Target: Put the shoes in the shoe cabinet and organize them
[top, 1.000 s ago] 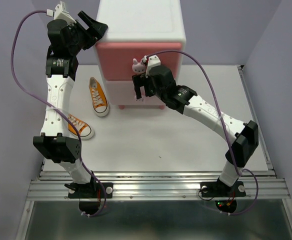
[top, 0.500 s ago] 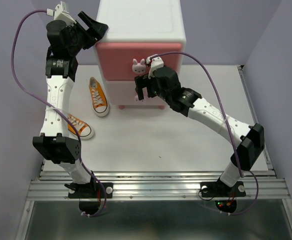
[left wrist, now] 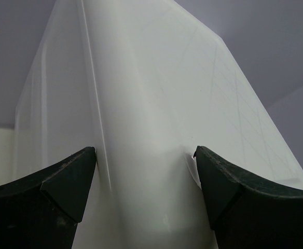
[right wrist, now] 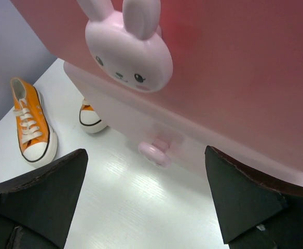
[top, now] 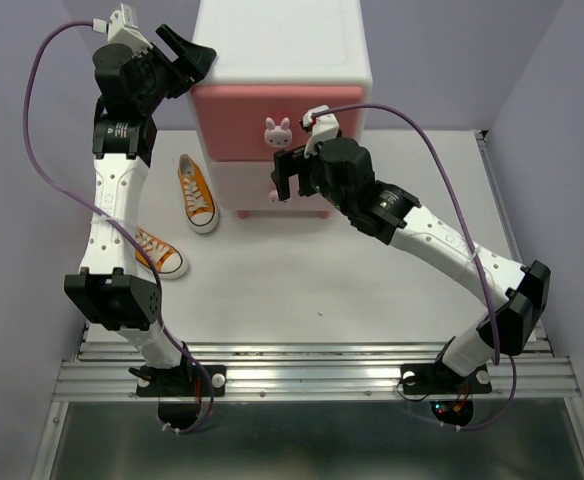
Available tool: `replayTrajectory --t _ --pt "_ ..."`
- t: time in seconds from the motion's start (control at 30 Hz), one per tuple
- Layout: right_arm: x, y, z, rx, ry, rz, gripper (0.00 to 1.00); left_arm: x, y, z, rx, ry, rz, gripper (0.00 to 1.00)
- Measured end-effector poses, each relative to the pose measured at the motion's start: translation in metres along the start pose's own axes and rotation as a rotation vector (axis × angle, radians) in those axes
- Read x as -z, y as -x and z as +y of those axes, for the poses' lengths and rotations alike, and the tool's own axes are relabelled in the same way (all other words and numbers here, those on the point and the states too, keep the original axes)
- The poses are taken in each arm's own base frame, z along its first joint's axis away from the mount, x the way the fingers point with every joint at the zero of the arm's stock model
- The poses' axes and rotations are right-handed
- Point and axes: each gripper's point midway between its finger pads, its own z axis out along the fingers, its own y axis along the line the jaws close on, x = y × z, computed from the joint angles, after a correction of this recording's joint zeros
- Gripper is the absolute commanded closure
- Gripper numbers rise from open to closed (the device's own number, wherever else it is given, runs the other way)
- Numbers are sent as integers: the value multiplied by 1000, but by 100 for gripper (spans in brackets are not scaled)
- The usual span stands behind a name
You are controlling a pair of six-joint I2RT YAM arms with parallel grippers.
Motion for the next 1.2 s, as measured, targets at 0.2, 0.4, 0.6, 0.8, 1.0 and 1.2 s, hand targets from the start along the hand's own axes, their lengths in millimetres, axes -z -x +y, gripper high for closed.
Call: replayTrajectory --t 0.2,0.4,0.6,0.8,1.0,1.2 --pt "1 -25 5 -24 9 58 0 -1 -1 1 1 3 6 13" --pt "-3 -56 11 -50 11 119 0 -2 -1 2 -1 5 8 13" --pt "-30 -100 2 -58 -106 190 0 -3 -2 3 -1 7 10 13" --pt "-55 -138 -16 -96 -302 207 0 -3 -2 4 -2 5 3 13" --pt "-73 -140 -20 -108 -402 138 0 -3 -3 4 -4 1 -2 13" --pt "-83 -131 -22 -143 -464 68 5 -4 -2 4 -5 -3 -8 13"
